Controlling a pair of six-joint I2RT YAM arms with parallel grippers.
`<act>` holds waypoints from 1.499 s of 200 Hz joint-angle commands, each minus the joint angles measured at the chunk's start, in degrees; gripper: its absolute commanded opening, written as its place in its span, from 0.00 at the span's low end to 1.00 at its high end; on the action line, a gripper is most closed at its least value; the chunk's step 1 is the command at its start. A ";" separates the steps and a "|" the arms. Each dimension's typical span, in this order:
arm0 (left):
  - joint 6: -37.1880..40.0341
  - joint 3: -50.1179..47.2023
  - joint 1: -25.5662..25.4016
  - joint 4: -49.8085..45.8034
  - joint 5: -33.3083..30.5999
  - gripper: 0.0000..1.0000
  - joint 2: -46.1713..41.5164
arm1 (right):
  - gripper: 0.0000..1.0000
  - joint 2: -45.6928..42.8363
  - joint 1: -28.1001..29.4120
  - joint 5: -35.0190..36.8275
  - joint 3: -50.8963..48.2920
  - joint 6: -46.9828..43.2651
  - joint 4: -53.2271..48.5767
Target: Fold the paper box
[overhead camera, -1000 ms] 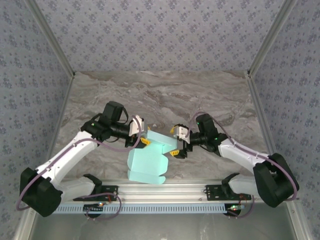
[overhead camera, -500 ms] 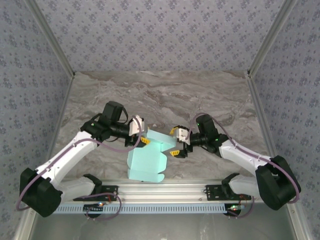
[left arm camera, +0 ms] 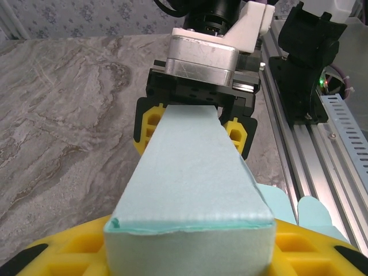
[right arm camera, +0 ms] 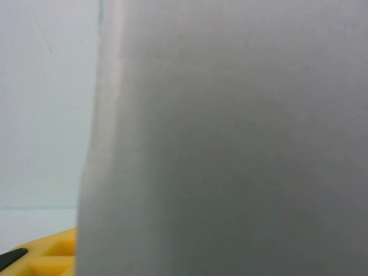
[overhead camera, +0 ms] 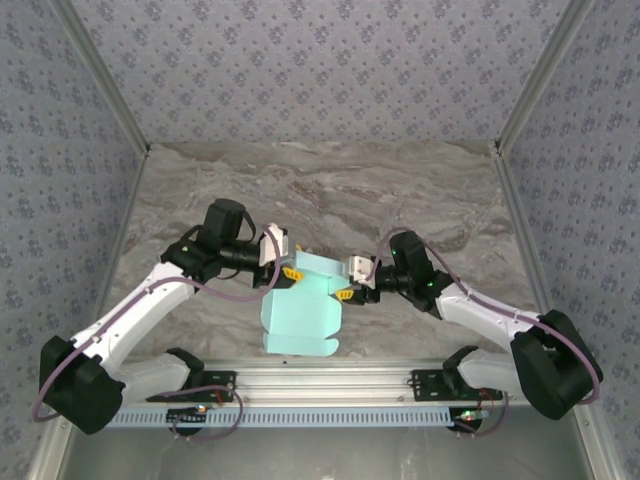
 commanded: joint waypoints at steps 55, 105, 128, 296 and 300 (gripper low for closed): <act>-0.66 -0.74 -0.73 -0.20 2.78 0.33 -0.94 | 0.42 1.84 -0.52 1.32 0.24 5.05 5.19; 3.85 0.40 -3.01 -5.05 -1.31 0.33 0.17 | 0.38 2.41 -0.89 0.71 0.86 11.37 9.47; 5.20 1.37 -3.02 -6.80 -1.17 0.33 0.55 | 0.35 3.29 -0.36 2.32 2.28 13.47 8.43; 4.89 3.65 -0.91 -8.77 -0.63 0.33 0.40 | 0.83 -5.40 -2.08 -5.10 0.08 -1.64 -7.94; 4.66 3.65 -0.92 -8.42 -0.46 0.33 0.45 | 0.83 -5.22 -2.03 -5.15 0.33 -1.49 -8.21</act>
